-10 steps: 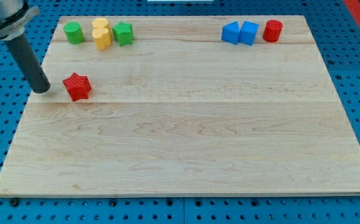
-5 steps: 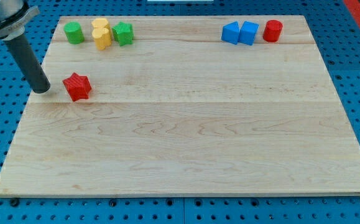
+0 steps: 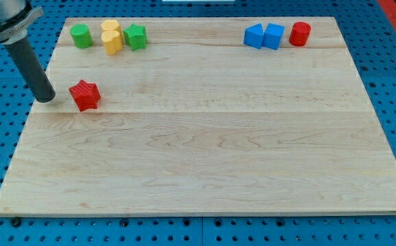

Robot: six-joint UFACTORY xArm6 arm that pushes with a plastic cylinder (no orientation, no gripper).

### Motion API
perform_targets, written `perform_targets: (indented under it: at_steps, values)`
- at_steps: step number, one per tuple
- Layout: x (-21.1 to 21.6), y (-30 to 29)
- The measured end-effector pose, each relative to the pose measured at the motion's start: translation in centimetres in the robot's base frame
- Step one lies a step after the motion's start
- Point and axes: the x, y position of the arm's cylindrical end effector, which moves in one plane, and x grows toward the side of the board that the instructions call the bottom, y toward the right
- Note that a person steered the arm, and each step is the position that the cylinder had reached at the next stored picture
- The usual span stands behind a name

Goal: Slide the red star towards the top center

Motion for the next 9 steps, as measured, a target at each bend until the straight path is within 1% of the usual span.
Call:
perform_targets:
  at_steps: [3, 4, 6, 7, 8, 9]
  values:
    - [0.0, 0.0]
    - [3.0, -0.1]
    - [3.0, -0.1]
    - [1.3, 5.1]
    - [-1.8, 13.3]
    - [-6.2, 16.3]
